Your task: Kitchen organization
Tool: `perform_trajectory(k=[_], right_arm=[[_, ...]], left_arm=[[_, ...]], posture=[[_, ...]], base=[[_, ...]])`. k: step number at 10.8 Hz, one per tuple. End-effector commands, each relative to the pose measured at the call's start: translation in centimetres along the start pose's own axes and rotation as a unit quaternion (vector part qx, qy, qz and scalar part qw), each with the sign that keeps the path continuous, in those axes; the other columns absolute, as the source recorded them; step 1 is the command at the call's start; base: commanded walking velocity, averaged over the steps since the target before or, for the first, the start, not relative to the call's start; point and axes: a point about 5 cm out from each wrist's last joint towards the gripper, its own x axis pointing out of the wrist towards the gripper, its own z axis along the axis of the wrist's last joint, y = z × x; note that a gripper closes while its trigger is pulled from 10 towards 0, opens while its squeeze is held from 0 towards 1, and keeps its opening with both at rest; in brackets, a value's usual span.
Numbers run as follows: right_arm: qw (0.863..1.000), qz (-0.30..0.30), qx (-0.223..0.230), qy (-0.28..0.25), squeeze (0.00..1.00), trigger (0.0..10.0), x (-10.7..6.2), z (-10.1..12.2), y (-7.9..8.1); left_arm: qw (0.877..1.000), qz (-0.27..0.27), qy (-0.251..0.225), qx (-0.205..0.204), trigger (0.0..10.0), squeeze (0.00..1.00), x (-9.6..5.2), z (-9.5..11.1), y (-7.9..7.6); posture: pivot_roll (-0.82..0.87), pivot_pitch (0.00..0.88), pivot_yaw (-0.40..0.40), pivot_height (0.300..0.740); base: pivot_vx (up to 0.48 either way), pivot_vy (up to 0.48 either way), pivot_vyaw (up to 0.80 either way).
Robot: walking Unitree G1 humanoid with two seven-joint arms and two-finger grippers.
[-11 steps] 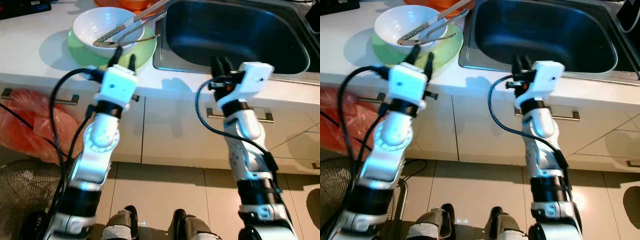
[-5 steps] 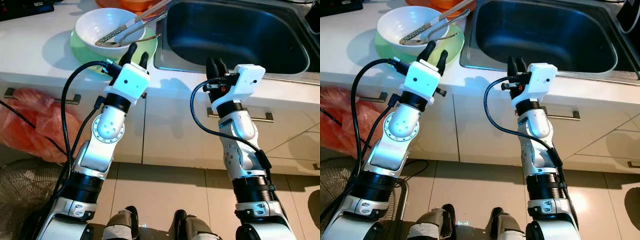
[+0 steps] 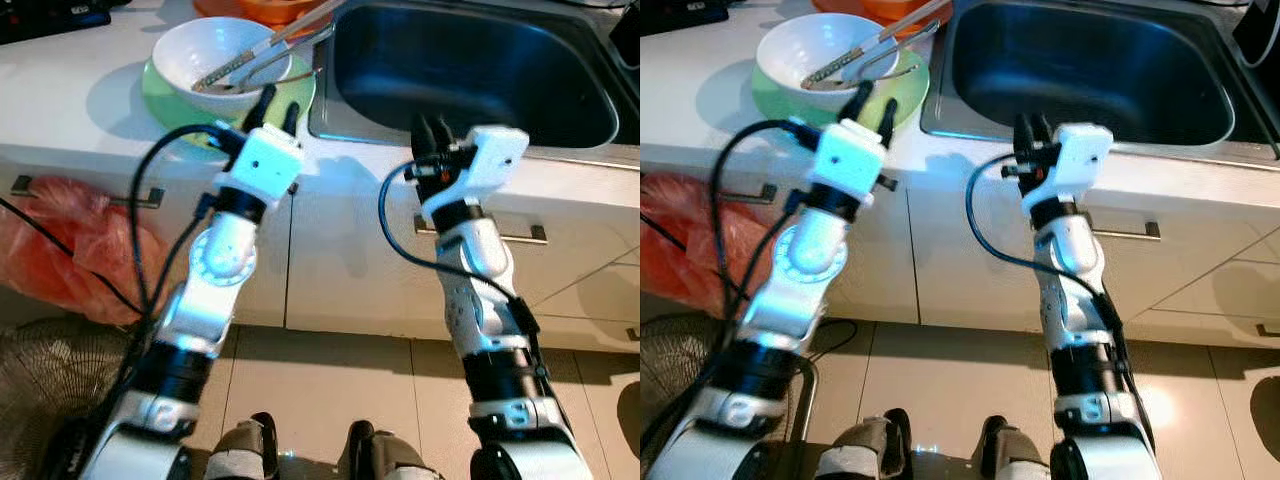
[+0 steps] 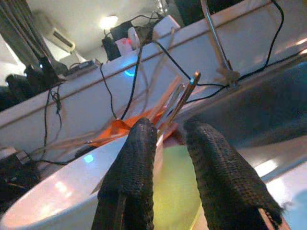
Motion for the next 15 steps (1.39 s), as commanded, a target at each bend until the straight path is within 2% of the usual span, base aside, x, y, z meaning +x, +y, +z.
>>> perform_trajectory(k=[1, 3, 9, 12, 15], right_arm=[[1.0, 0.002, -0.001, -0.001, 0.0, 10.0, -0.1, -0.2, 0.0], [1.0, 0.001, 0.001, 0.0, 0.0, 10.0, -0.2, -0.3, 0.0], [1.0, 0.0, 0.004, 0.003, 0.0, 10.0, -0.4, -0.3, 0.2], [1.0, 0.005, 0.007, 0.003, 0.0, 10.0, -0.2, -0.5, 0.5], [1.0, 0.002, 0.004, -0.001, 0.0, 10.0, -0.2, -0.3, 0.3]], left_arm=[[1.0, 0.002, -0.007, -0.01, 10.0, 0.0, 0.2, 0.2, -0.2], [1.0, 0.001, 0.007, -0.028, 10.0, 0.0, 0.6, -0.3, -0.5], [1.0, 0.009, -0.016, -0.013, 10.0, 0.0, 1.6, 0.5, 0.1], [1.0, -0.009, 0.0, 0.004, 10.0, 0.0, 3.1, 0.0, -0.2], [0.999, -0.04, -0.002, 0.008, 10.0, 0.0, 3.3, 0.1, -0.2]], posture=[[0.14, 0.192, -0.041, 0.74], [0.14, 0.205, -0.043, 0.74], [0.14, 0.24, -0.039, 0.74], [0.14, 0.226, -0.028, 0.74], [0.14, 0.212, -0.024, 0.74]], base=[[0.0, 0.0, 0.0], [0.0, 0.0, 0.0], [0.0, 0.0, 0.0], [0.0, 0.0, 0.0], [0.0, 0.0, 0.0]])
